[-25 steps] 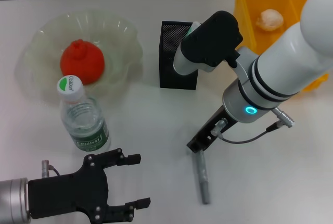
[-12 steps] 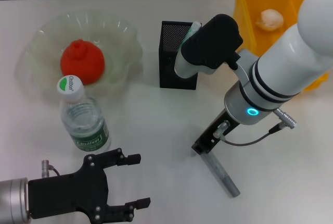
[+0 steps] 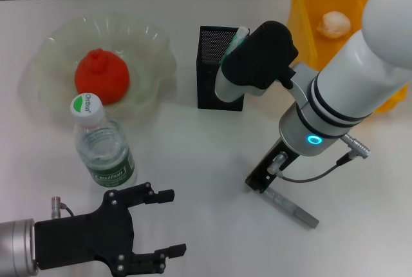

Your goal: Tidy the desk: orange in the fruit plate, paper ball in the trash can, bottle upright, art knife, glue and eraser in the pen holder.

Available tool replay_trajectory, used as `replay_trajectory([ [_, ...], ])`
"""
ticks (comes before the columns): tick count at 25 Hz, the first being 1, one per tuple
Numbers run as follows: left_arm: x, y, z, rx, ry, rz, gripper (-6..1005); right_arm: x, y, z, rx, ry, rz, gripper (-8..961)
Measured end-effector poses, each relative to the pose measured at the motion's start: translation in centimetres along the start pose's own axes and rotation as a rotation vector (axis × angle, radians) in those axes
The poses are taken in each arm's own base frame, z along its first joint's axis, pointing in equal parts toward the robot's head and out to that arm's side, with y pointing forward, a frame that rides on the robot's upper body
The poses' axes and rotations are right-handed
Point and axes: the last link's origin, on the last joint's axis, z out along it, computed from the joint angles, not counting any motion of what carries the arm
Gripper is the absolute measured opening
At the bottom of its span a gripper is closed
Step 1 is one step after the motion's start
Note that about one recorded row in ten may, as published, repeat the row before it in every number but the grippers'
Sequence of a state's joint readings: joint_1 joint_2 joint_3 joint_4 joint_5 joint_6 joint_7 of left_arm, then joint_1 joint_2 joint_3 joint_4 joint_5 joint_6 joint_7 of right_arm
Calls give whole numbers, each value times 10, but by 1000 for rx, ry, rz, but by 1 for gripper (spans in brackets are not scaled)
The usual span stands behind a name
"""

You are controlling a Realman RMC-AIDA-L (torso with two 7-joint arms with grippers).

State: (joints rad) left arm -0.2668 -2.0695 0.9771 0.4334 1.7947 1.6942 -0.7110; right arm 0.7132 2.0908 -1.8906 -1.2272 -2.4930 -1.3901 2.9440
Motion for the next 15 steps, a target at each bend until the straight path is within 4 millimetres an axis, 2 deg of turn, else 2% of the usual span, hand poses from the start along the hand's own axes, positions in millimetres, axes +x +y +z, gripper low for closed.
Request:
replay_trajectory([
  [4,0,0,0,-2,2,0,797,-2,3,-8,0,-26,-18,124],
  [5,0,0,0,-3,3,-1,797,-3,4,-12,-1,-40,-24,124],
  [6,0,1,0,-3,3,-2,797,-6,3,-24,-5,-88,-33,124],
  [7,0,1,0,-3,3,-2,797,-6,3,-24,-5,-88,-33,124],
  [8,0,1,0,-3,3,-2,797,-7,2,-33,-6,-124,-37,125],
  [9,0,1,0,-2,3,-3,797,-9,1,-53,0,-216,-45,125],
  [10,0,1,0,-2,3,-3,797,-9,1,-53,0,-216,-45,125],
  [15,0,1,-1,0,2,-6,797,-7,-8,-101,39,-509,-76,122],
])
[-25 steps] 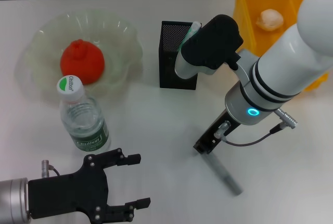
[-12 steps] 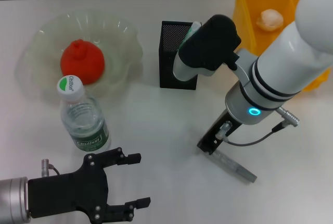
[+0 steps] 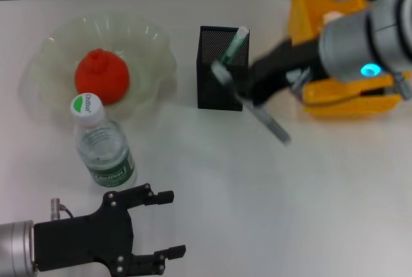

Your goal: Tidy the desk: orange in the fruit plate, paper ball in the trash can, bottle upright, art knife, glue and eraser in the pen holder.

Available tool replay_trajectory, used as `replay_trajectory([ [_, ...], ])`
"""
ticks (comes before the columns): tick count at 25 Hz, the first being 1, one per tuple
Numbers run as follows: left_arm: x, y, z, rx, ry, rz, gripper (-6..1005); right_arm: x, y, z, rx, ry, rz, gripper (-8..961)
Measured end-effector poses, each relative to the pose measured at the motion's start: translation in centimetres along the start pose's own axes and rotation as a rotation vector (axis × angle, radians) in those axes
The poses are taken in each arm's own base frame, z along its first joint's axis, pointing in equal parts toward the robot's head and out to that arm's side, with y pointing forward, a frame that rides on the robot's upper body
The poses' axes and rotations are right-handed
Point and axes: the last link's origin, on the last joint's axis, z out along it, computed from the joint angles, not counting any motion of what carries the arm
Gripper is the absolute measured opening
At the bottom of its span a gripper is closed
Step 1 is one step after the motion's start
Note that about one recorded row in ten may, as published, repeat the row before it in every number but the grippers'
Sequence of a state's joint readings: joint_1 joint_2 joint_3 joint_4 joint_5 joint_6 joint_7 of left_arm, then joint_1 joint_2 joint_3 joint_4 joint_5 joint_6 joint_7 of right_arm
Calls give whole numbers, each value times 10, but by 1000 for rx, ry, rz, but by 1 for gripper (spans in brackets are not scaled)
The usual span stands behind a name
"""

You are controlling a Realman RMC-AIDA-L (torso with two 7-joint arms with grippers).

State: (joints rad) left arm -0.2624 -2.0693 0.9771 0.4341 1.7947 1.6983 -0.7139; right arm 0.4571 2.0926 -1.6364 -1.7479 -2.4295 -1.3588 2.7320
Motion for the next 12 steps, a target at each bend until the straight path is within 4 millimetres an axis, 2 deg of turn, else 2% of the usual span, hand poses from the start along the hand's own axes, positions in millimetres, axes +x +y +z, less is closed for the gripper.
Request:
replay_trajectory([
  [4,0,-1,1,-2,1,-2,797,-7,-4,-11,-67,-268,-54,118],
  [7,1,-1,0,-2,1,-2,797,-3,-13,-12,-86,-449,-85,118],
  [11,1,-1,0,-3,1,-2,797,9,-34,-1,-67,-673,-112,117],
  [12,1,-1,0,-3,1,-2,797,9,-34,-1,-67,-673,-112,117],
])
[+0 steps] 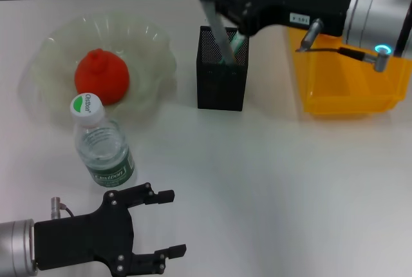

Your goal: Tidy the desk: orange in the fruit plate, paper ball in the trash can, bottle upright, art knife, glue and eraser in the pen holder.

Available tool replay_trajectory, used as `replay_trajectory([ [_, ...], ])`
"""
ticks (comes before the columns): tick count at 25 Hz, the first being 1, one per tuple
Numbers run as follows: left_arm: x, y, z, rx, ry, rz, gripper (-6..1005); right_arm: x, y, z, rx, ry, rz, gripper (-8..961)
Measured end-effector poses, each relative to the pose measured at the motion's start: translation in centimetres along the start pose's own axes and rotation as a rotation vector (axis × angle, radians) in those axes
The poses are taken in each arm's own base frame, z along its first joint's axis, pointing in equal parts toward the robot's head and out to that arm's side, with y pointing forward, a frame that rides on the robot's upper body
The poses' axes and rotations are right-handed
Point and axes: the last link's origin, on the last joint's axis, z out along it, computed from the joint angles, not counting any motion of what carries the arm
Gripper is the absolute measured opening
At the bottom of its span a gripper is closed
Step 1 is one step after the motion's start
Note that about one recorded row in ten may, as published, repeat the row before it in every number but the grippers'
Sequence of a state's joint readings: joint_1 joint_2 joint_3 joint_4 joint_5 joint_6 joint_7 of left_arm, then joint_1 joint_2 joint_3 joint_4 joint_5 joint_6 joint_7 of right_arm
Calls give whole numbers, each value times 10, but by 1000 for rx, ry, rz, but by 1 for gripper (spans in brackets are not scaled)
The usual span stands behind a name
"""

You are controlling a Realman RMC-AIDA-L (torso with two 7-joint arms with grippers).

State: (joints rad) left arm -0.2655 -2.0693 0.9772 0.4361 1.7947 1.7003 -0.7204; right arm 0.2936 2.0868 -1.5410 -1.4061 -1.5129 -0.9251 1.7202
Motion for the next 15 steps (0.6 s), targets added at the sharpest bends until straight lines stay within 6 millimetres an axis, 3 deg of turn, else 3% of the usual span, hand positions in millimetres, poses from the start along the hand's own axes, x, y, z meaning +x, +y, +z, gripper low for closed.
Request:
replay_trajectory([
  [6,1,-1,0,-2,1,3,797,30,-26,1,87,-209,-11,116],
  [11,0,-1,1,0,-1,2,797,59,-40,4,129,-257,59,116],
  [15,0,-1,1,-1,-1,4,797,70,-43,7,142,-250,68,115],
])
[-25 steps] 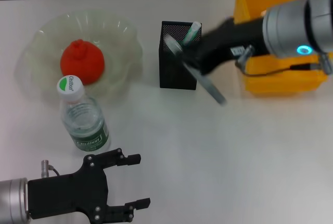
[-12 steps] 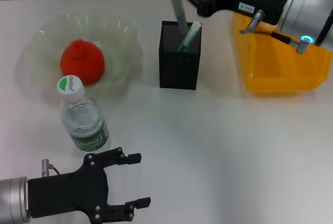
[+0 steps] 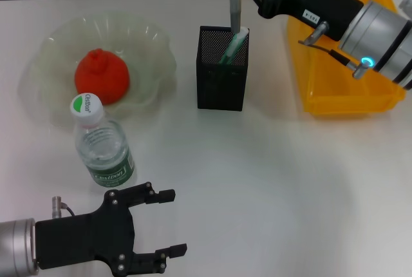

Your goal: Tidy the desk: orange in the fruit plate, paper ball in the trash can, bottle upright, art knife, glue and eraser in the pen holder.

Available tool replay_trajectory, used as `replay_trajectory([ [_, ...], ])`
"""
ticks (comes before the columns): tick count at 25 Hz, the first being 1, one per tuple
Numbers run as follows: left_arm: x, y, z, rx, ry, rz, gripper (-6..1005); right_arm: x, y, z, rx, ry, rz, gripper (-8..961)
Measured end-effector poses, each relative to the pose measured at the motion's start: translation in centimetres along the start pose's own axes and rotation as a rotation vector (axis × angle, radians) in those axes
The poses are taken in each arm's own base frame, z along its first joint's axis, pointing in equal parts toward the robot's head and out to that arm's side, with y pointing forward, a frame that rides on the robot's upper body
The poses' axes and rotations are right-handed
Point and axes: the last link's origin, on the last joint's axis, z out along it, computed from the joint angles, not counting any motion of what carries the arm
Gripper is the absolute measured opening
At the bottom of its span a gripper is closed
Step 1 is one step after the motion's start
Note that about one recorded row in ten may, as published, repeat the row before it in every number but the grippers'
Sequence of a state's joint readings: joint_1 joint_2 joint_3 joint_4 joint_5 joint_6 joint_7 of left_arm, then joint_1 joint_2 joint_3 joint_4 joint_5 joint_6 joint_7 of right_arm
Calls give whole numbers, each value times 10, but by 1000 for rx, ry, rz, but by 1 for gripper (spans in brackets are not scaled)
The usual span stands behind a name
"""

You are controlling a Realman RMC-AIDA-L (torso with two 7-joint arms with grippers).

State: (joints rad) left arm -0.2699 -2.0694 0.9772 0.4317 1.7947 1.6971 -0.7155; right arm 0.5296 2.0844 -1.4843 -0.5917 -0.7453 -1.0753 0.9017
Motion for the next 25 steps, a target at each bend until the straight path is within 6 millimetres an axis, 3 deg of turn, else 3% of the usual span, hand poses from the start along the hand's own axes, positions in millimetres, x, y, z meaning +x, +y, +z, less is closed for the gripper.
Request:
replay_trajectory([
  [9,-1,0,1,3,-2,0,797,23,2,7,-4,83,3,126],
  [25,-1,1,1,4,-1,0,797,30,5,1,-8,92,4,148],
])
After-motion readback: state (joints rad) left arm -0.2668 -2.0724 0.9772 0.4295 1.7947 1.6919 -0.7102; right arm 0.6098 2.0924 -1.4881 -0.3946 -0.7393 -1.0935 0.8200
